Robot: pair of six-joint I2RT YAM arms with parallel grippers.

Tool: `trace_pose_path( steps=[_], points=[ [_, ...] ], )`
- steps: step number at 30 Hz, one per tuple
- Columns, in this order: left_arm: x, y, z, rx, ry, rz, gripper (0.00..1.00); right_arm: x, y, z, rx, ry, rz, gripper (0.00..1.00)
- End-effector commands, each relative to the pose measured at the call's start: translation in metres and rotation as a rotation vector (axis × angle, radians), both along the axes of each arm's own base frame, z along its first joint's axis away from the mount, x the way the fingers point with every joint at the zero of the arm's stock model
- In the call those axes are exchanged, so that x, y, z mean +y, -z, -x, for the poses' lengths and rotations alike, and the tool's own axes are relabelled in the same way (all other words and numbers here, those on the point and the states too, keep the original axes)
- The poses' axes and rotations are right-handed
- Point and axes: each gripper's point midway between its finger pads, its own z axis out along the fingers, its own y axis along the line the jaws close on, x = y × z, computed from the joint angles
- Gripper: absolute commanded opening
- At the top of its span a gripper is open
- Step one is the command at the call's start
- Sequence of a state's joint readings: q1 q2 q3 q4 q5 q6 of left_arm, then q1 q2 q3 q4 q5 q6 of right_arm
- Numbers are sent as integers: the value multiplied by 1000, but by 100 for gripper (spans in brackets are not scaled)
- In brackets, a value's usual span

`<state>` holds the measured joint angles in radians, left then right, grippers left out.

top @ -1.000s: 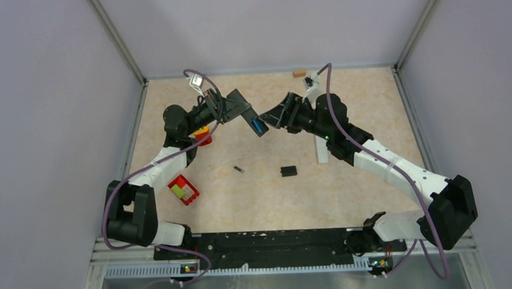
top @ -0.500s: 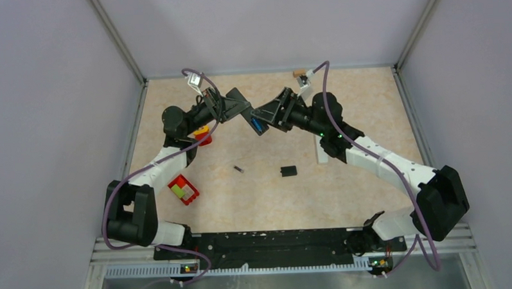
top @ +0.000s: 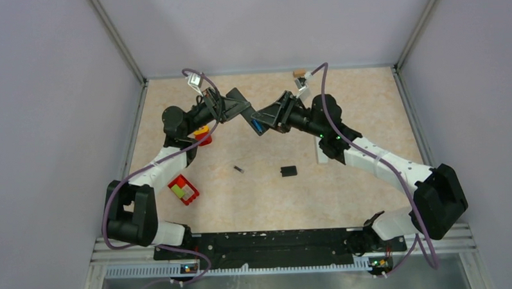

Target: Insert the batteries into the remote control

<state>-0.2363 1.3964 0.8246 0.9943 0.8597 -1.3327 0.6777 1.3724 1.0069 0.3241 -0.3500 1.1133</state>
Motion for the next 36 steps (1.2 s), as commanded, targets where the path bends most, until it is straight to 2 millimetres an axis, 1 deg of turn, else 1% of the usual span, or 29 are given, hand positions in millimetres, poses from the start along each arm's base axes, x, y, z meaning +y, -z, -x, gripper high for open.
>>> trace_pose_path(
  steps=[1,10,17,24,31,34,35,36],
  points=[
    [2,-32,10,-107,4,41,0,1,-6,3,-30,-17,-27,46],
    [2,-35,8,-83,-4,50,0,1,2,5,-39,-29,-21,40],
    [2,-37,4,-39,-9,55,0,2,13,10,-65,-42,-6,36],
    [3,-40,2,-14,-19,50,0,4,18,17,-127,-69,3,32],
    [2,-40,1,-8,-18,44,0,3,22,22,-144,-83,3,27],
    [2,-39,1,-14,-15,41,0,3,22,22,-143,-79,3,27],
    [2,-38,2,-20,-14,38,0,3,21,21,-144,-76,4,28],
    [1,-38,2,-28,-12,31,0,3,19,21,-142,-75,5,31]
  ],
)
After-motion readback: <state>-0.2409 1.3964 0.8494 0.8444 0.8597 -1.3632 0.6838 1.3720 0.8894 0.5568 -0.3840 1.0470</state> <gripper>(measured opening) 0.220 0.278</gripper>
